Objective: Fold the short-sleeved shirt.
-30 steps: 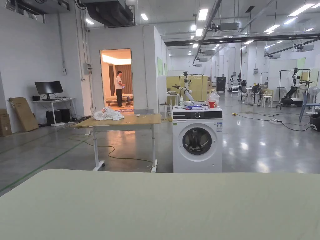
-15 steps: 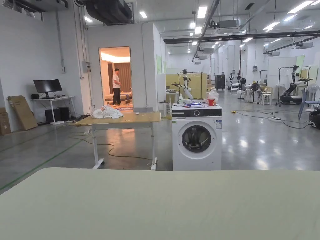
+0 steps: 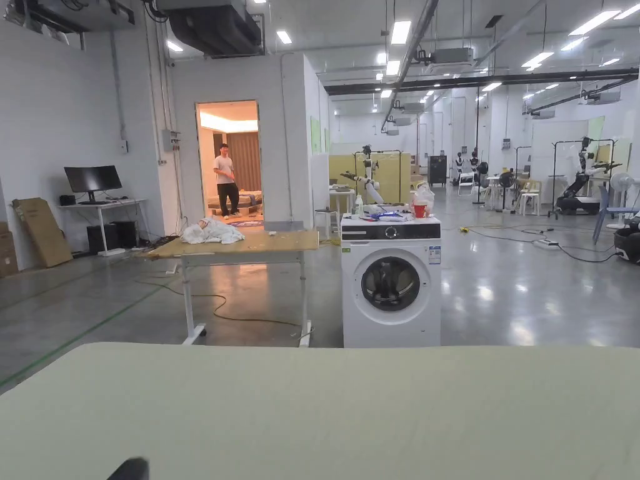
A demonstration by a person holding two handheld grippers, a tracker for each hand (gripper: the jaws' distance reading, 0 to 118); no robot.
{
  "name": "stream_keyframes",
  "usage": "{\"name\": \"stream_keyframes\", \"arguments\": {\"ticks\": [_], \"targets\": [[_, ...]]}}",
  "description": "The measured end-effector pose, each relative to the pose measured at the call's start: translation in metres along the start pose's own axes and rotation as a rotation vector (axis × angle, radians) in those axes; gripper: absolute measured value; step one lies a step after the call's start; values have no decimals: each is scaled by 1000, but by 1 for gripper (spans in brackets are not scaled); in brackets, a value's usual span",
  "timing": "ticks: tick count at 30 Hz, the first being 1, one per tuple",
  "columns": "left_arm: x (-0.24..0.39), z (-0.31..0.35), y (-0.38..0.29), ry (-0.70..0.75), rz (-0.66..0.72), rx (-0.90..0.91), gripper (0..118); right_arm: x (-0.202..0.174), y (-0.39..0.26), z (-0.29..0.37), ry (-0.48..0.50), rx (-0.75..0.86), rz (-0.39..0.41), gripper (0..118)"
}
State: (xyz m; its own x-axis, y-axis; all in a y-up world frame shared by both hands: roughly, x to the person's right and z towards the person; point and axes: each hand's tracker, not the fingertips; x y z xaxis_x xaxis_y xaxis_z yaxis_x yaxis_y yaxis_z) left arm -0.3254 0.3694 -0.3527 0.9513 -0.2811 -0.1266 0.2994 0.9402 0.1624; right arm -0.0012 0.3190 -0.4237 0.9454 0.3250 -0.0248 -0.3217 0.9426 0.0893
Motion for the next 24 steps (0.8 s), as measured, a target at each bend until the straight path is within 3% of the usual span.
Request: {"name": "stream_keyframes", "arguments": {"ticks": [2,5,7,9,11,13,14,15,17,20,22,23,24], "targets": [[25,-10,-5,-32,-332,14,0,-13,1,-5,29,-4,235,0],[58,-21,-39,-113,-812,-49,0,-31,-15,-13,100,-4,657,0],[70,-22,-70,-226,-1031,-106,0,-54,-48,-35,165,-16,946,0],[76,-20,-102,-384,-1183,-169,0,-44,-62,-15,224,-12,1219,0],[77,-18,-130,-467,-1248,-175,0,-73,-119,-20,338,10,1384,0],[78,-19,-139,-498,-1301,-231,0,-51,-109,-14,357,-14,1460,0],[77,-20,-140,-466,-1271,-212,0,-60,-111,-14,341,-6,1420,0],[74,-24,-132,-415,-1179,-202,0,-42,-103,-17,281,-10,1318,0],[66,-35,-100,-332,-939,-187,0,-39,-74,-29,181,-88,1019,0],[20,-49,-61,-202,-465,-157,0,-3,-31,-49,81,-142,458,0],[-8,-50,-52,-192,-119,-135,0,19,-28,-45,54,-160,14,0],[-22,-48,-55,-217,60,-136,0,27,-35,-40,68,-148,-216,0],[-28,-47,-59,-237,149,-140,0,35,-46,-39,122,-140,-364,0]]}}
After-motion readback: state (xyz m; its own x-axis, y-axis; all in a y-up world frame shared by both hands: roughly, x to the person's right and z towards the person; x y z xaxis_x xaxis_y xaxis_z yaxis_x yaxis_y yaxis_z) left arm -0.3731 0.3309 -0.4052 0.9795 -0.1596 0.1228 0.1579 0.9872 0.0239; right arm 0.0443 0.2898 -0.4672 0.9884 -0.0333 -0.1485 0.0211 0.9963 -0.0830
